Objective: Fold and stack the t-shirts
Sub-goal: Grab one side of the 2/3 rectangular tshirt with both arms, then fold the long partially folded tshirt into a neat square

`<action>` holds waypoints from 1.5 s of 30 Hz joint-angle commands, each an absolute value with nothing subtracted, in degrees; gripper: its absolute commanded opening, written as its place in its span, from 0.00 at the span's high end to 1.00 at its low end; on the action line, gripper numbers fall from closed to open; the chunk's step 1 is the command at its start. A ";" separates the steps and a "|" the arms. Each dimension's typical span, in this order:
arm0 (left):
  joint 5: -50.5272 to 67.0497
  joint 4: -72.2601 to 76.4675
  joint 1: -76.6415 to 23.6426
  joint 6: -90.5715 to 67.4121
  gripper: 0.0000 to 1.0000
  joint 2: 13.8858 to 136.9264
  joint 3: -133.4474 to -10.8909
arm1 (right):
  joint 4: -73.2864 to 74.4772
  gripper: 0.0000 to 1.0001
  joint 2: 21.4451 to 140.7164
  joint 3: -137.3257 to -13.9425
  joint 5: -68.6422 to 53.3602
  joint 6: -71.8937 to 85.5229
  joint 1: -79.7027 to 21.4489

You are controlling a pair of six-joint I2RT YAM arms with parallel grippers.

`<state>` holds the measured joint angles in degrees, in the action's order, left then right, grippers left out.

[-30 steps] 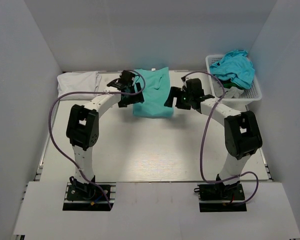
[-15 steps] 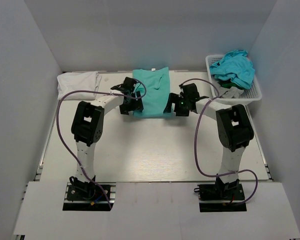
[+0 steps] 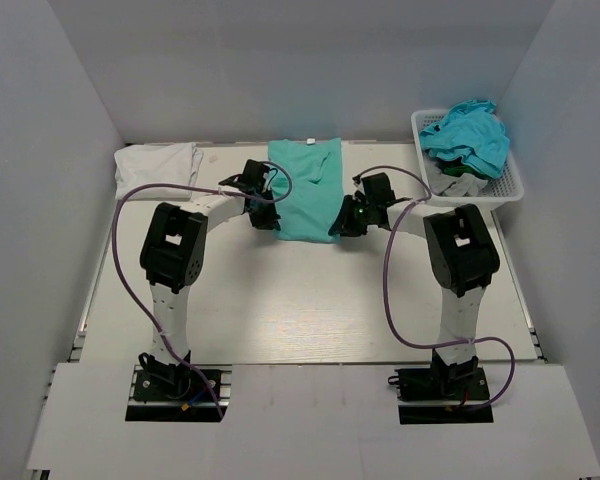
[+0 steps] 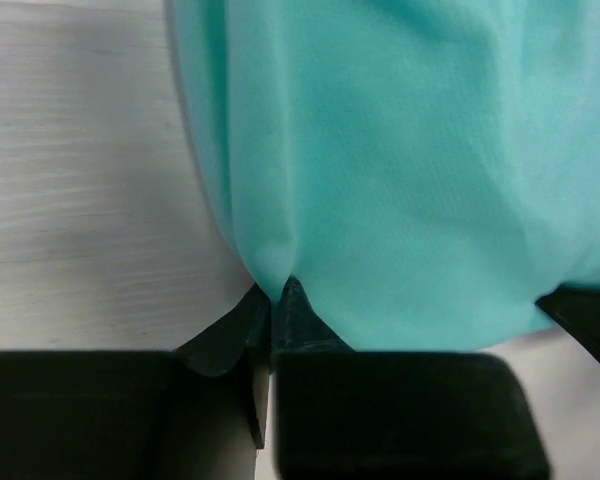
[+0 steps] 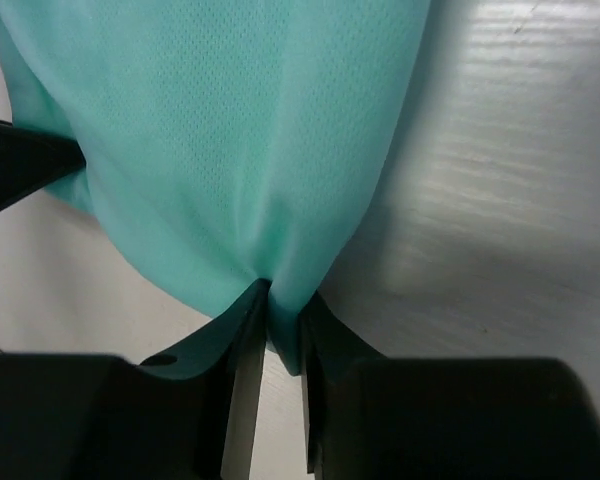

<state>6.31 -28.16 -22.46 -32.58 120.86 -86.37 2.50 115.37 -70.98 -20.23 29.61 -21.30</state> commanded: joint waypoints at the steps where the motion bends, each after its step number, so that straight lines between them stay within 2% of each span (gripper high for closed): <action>1: 10.63 -29.79 -22.85 -32.87 0.88 121.99 -83.24 | 0.97 0.77 115.05 -68.47 -23.90 30.67 -22.15; 2: 10.63 -29.79 -22.85 -32.87 0.93 121.99 -82.54 | 1.05 0.81 114.79 -68.12 -23.99 30.59 -22.24; 3: 10.63 -30.58 -22.85 -32.87 0.99 120.60 -81.57 | 1.49 0.95 114.18 -67.77 -24.34 30.50 -22.15; 4: 10.63 -31.72 -23.37 -32.87 1.00 119.80 -80.87 | 1.84 1.00 112.95 -66.72 -24.35 30.24 -22.32; 8: 9.49 -34.71 -23.99 -32.87 1.00 112.26 -75.42 | 6.93 1.00 107.68 -64.78 -23.21 26.73 -22.41; 10: 10.10 -38.12 -24.52 -32.87 1.00 107.00 -73.04 | 14.22 1.00 103.02 -64.16 -24.16 24.80 -22.76; 17: 18.46 -54.36 -26.89 -29.80 0.97 96.25 -73.20 | 38.53 1.00 91.07 -63.71 -35.85 19.61 -22.94; 20: 18.98 -63.59 -26.89 -28.22 0.89 95.01 -78.11 | 46.19 1.00 89.30 -67.04 -39.19 18.11 -22.59; 21: 18.98 -65.29 -26.89 -28.21 0.82 94.40 -79.44 | 47.36 1.00 88.95 -67.76 -39.63 17.32 -22.67; 24: 22.83 -70.30 -26.89 -27.69 0.74 95.09 -83.66 | 52.55 1.00 88.86 -72.15 -42.44 16.35 -22.50; 28: 28.29 -73.73 -25.58 -28.30 0.74 96.24 -87.43 | 59.22 1.00 91.40 -77.25 -46.39 13.90 -21.98; 32: 26.81 -76.37 -25.58 -28.83 0.74 98.43 -92.27 | 61.44 1.00 93.07 -79.10 -49.83 12.48 -20.40; 36: 24.44 -80.24 -25.58 -28.30 0.76 104.14 -102.27 | 60.82 1.00 95.62 -79.89 -56.32 12.40 -18.72; 45: 24.96 -80.24 -22.68 -28.83 0.77 116.08 -116.17 | 57.92 1.00 101.32 -83.23 -55.81 13.88 -14.60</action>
<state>24.64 -76.69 -24.34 -28.95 114.50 -111.57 58.41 99.96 -79.66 -53.12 13.37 -16.01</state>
